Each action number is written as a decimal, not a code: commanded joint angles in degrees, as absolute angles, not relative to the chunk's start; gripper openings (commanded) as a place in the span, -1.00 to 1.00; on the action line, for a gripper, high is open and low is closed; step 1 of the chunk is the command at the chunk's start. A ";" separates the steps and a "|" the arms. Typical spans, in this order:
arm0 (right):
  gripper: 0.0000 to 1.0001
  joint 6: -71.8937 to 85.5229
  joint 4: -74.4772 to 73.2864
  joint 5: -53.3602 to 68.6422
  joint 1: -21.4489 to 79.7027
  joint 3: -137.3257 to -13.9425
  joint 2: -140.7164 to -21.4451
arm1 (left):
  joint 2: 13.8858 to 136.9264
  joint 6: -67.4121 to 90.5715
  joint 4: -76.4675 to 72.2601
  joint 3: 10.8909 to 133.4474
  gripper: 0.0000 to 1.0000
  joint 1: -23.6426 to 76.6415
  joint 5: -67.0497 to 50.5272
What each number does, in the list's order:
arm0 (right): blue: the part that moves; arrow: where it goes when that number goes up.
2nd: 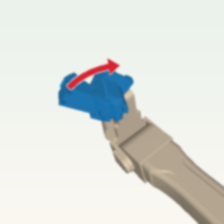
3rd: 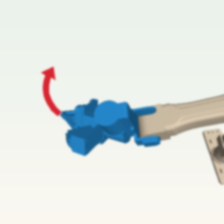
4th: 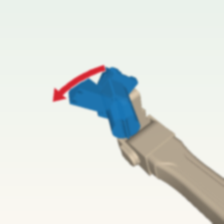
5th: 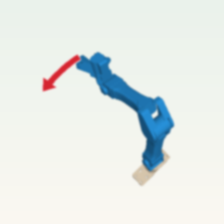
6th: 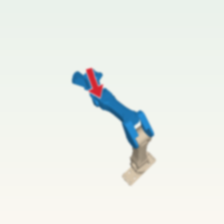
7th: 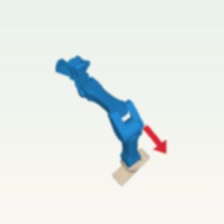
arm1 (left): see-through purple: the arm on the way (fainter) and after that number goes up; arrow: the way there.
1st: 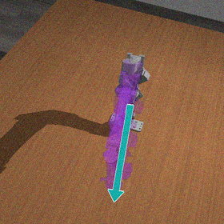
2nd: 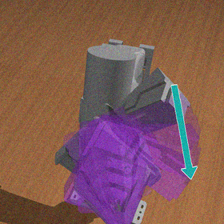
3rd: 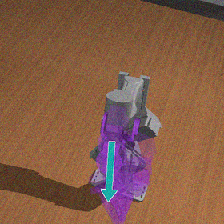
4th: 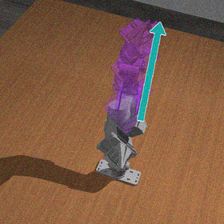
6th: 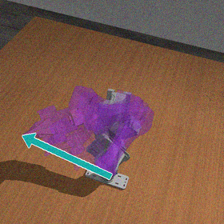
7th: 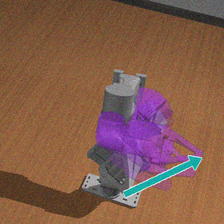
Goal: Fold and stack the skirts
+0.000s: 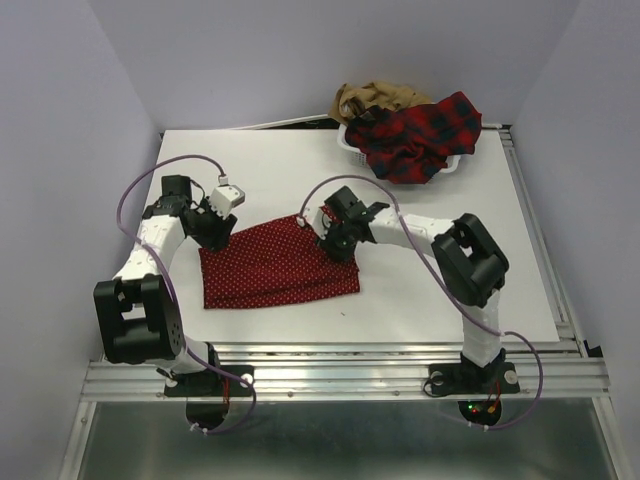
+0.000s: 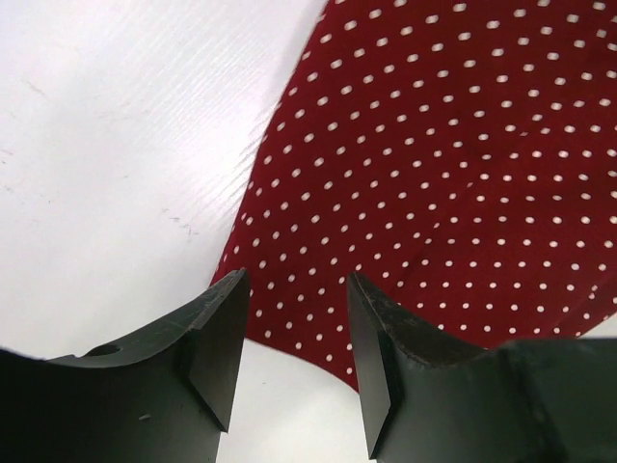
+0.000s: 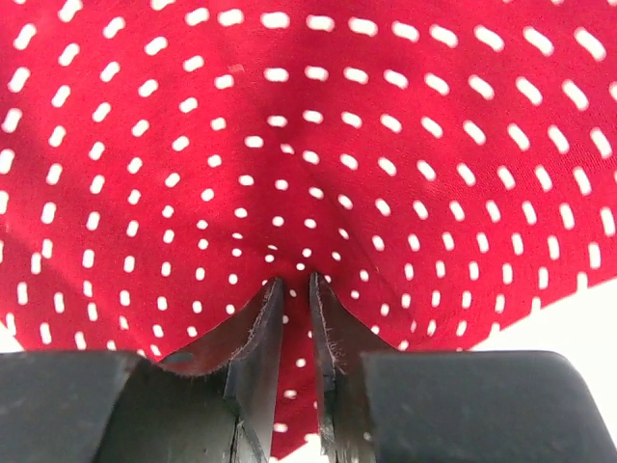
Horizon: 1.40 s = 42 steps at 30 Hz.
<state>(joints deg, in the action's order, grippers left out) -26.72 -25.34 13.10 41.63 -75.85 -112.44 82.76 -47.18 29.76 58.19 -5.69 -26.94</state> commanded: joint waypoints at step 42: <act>-0.62 44.38 9.66 33.39 18.28 -64.51 -106.87 | 102.73 -25.40 17.67 77.51 -0.05 34.36 -8.00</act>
